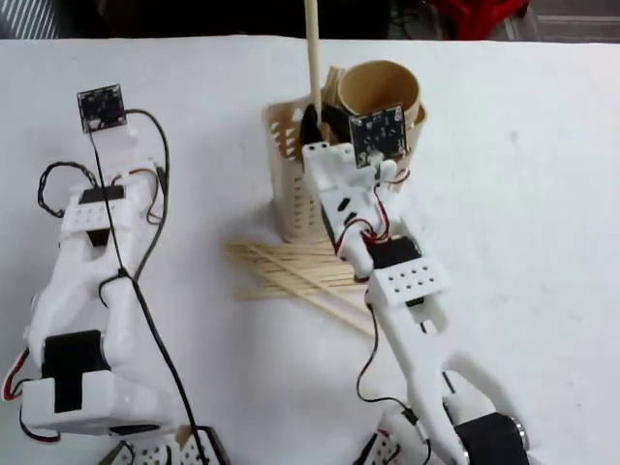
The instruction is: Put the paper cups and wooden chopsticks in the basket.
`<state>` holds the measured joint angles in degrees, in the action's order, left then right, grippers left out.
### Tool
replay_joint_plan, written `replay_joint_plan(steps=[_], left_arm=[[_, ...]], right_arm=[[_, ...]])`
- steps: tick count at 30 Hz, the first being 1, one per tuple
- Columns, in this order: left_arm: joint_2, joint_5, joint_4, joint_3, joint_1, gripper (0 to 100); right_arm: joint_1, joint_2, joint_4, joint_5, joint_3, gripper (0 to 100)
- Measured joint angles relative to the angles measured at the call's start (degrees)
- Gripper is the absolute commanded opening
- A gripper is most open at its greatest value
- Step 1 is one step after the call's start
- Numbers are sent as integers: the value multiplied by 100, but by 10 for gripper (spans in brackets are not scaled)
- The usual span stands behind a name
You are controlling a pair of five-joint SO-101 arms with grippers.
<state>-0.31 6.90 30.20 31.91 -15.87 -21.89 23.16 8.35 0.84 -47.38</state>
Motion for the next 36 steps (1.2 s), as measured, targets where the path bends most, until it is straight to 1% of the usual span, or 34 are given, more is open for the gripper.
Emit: replay_joint_plan(steps=[5,12,16,21,23,24,25,26,28,31,36], left_arm=[[0,0,0,0,0,68],[0,0,0,0,0,68],[0,0,0,0,0,68],[0,0,0,0,0,68],[0,0,0,0,0,68],[0,0,0,0,0,68],[0,0,0,0,0,68],[0,0,0,0,0,68],[0,0,0,0,0,68],[0,0,0,0,0,68],[0,0,0,0,0,68]], right_arm=[[0,0,18,0,0,159],[-18,0,18,0,0,114],[-9,0,18,0,0,112],[9,624,-220,0,-9,108],[-9,1046,-563,0,-9,93],[-9,1292,-774,0,-9,66],[-9,1521,-1011,123,-9,25],[0,1776,-1275,325,-9,8],[0,2251,-1829,800,-9,35],[-9,2980,-2778,1451,-9,15],[-9,4053,-4923,2409,-9,17]])
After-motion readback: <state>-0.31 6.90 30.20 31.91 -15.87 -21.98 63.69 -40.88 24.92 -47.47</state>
